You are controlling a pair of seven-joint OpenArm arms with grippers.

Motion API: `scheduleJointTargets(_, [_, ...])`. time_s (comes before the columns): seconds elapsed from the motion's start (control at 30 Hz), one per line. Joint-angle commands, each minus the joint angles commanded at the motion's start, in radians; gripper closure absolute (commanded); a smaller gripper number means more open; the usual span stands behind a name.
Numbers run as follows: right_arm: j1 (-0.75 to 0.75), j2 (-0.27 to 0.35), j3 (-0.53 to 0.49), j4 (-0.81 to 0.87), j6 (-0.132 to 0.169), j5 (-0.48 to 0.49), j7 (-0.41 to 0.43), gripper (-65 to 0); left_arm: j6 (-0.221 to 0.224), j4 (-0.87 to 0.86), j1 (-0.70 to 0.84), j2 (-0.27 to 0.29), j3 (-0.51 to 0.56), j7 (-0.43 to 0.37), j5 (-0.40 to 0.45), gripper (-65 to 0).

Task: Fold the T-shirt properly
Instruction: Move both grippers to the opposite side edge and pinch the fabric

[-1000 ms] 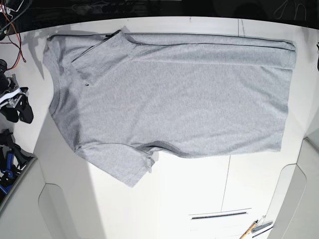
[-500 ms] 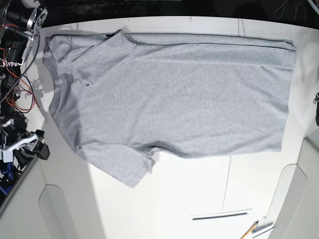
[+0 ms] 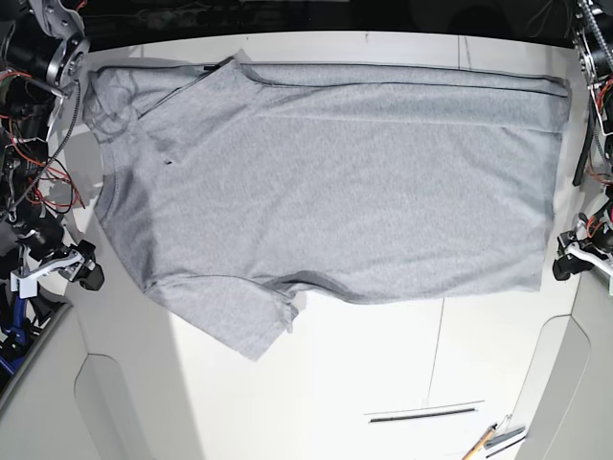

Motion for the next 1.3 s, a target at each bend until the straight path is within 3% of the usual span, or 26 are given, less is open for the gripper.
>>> scheduleJointTargets(0.23, [0.0,-0.002,-0.005,0.0,0.0,0.0,-0.001,-35.2,-0.006,-0.113,-0.043,0.051,0.006,-0.014,0.044,-39.5])
scheduleJointTargets(0.63, [-0.002,-0.008,-0.068,0.0,0.0,0.004,-0.001,-35.2,-0.011,-0.12,-0.044,0.114,0.006,-0.015,0.043,-39.5])
scheduleJointTargets(0.77, [-0.002,-0.034,-0.071,0.0,0.003,0.003,0.0,-35.2,-0.012,-0.12,-0.044,0.114,0.006,-0.018,0.043,-39.5])
scheduleJointTargets(0.83, [-0.002,-0.048,-0.076,0.0,0.023,0.004,0.0,-35.2,-0.012,-0.12,-0.044,0.114,0.006,-0.018,0.043,-39.5])
scheduleJointTargets(1.2, [-0.002,-0.108,-0.1,0.0,0.032,0.0,0.0,-35.2,-0.012,-0.12,-0.043,0.114,0.006,-0.015,0.043,-39.5])
scheduleJointTargets(1.3, [-0.002,-0.117,-0.1,0.0,0.049,0.0,-0.001,-35.2,-0.052,-0.12,-0.044,0.114,0.006,-0.015,0.042,-39.5])
